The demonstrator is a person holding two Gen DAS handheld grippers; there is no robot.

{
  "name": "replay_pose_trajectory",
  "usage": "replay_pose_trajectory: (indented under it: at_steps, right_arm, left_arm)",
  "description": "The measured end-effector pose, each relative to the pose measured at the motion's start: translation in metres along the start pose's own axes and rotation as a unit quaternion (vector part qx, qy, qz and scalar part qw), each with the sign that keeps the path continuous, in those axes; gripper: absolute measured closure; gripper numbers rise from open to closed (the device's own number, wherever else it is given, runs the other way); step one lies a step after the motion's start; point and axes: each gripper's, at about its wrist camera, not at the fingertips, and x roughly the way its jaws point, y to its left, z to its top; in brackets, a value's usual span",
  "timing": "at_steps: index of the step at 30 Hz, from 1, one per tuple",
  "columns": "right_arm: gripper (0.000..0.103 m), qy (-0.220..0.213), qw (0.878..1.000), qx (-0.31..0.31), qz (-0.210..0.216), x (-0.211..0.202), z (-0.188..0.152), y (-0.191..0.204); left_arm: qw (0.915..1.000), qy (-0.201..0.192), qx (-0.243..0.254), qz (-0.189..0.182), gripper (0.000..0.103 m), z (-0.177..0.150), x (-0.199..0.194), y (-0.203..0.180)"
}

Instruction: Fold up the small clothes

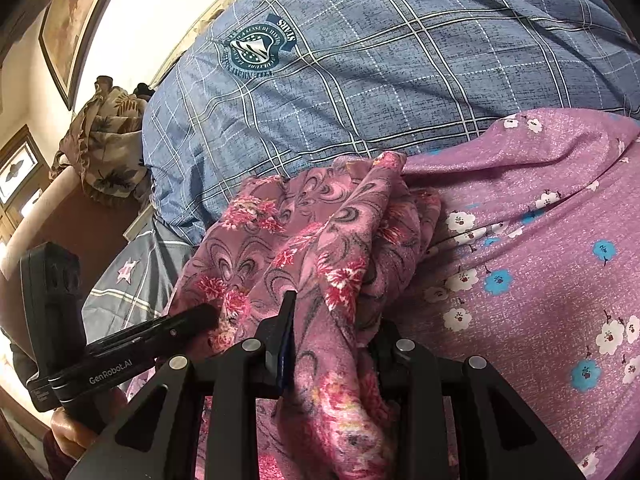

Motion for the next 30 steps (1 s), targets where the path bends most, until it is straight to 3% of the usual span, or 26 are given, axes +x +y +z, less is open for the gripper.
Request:
replay_pose_trajectory:
  at_steps: [30]
  right_arm:
    - [0.074, 0.003, 1.0, 0.0, 0.004, 0.02, -0.005, 0.013]
  left_arm:
    - [0.9996, 0.001, -0.011, 0.027, 0.084, 0.0, -0.005, 0.013]
